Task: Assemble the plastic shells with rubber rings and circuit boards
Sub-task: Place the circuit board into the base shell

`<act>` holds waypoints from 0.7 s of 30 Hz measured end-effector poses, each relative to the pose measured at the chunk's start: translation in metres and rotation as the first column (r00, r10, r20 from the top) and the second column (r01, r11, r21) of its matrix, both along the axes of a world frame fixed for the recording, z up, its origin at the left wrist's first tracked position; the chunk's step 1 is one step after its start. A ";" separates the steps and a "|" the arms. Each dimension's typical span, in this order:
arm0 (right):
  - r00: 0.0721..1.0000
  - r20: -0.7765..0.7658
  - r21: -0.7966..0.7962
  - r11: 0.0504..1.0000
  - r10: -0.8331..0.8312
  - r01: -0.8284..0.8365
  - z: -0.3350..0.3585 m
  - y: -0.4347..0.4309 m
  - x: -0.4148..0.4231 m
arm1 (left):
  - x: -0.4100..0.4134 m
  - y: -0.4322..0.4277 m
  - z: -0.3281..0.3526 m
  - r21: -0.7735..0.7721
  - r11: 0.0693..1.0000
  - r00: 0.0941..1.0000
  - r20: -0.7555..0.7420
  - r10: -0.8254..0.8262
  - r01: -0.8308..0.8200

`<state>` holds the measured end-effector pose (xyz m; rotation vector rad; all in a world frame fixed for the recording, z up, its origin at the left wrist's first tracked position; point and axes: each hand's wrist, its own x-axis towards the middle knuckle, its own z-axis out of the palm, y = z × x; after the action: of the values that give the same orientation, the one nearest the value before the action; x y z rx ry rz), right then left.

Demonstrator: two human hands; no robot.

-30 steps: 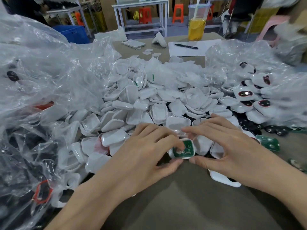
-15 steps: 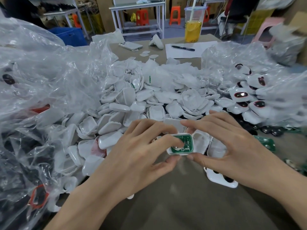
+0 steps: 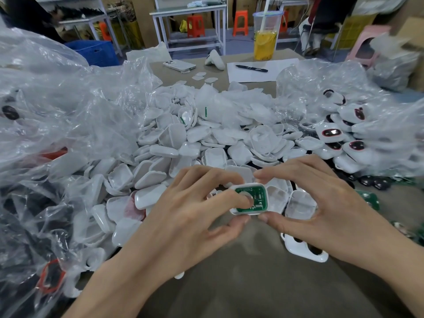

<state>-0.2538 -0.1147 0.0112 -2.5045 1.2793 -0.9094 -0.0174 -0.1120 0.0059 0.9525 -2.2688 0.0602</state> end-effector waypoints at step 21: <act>0.964 0.038 -0.106 0.958 -0.263 0.265 -0.008 -0.018 -0.013 | 0.005 0.003 0.004 0.315 0.949 0.980 0.193 -0.044 -0.020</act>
<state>-0.2671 -0.1332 0.0034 -2.4326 1.6267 -1.0902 -0.0123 -0.1087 0.0100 1.1395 -2.5179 -0.2316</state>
